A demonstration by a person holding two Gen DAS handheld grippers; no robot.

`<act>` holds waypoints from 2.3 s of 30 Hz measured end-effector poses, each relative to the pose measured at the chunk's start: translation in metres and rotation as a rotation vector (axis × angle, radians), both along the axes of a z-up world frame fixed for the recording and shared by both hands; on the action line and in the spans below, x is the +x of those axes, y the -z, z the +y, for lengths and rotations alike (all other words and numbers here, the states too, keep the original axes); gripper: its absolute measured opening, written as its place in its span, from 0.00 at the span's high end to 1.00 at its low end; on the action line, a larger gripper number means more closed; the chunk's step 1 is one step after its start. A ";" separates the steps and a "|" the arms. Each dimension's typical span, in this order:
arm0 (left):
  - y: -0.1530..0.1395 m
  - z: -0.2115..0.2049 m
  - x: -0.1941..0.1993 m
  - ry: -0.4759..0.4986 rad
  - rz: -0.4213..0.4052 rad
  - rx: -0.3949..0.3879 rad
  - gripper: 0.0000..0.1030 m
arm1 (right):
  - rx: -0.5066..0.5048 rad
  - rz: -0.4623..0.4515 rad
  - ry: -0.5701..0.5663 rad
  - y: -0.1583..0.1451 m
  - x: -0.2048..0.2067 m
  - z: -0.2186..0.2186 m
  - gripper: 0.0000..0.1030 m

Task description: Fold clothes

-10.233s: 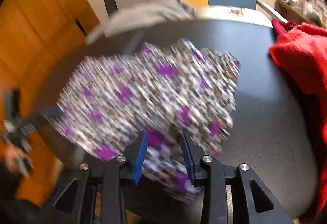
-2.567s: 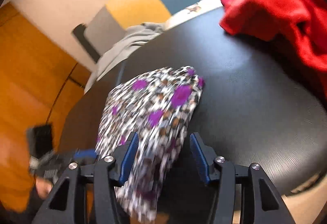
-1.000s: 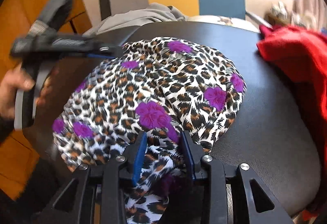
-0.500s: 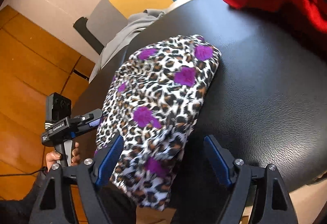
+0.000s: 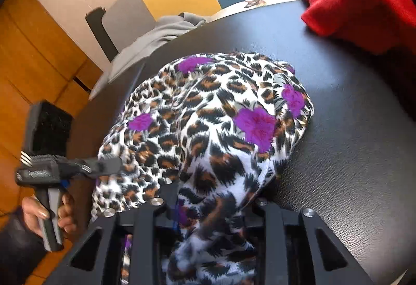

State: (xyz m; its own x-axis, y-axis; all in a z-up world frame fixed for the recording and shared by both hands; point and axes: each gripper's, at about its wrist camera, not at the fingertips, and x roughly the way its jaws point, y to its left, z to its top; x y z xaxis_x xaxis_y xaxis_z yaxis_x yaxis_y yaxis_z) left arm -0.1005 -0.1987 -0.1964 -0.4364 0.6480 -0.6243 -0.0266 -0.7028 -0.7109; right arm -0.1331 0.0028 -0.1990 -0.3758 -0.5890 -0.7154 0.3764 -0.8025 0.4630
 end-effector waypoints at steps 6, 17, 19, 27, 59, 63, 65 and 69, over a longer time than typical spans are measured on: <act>-0.026 -0.007 0.042 -0.093 0.093 -0.083 0.85 | 0.032 0.029 -0.059 -0.010 0.004 -0.019 0.75; -0.045 -0.150 0.192 -0.511 0.128 -0.178 0.85 | 0.006 0.067 -0.467 -0.023 0.022 -0.206 0.76; -0.051 -0.186 0.224 -0.604 0.132 -0.205 0.85 | -0.006 0.078 -0.569 -0.029 0.030 -0.259 0.76; -0.078 -0.332 0.324 -0.926 0.111 -0.379 0.85 | -0.050 0.080 -0.879 -0.050 0.076 -0.480 0.76; 0.001 -0.381 0.327 -1.162 -0.184 -0.444 0.75 | 0.243 0.251 -1.270 0.004 0.142 -0.641 0.66; 0.002 -0.377 0.337 -1.225 -0.167 -0.426 0.77 | 0.232 0.271 -1.226 0.003 0.147 -0.646 0.66; -0.006 -0.376 0.340 -1.256 -0.174 -0.427 0.71 | 0.251 0.287 -1.208 -0.002 0.153 -0.644 0.66; -0.043 -0.362 0.352 -1.316 -0.157 -0.576 0.40 | 0.291 0.334 -1.102 -0.030 0.157 -0.629 0.64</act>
State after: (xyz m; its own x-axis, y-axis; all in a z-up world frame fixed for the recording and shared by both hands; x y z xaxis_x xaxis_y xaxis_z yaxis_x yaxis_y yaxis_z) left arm 0.2519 -0.5610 -0.1539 -0.4110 -0.5159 -0.7517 0.9036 -0.3398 -0.2608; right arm 0.0244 -0.6264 -0.1695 0.0385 -0.5433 -0.8387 0.9975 -0.0291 0.0646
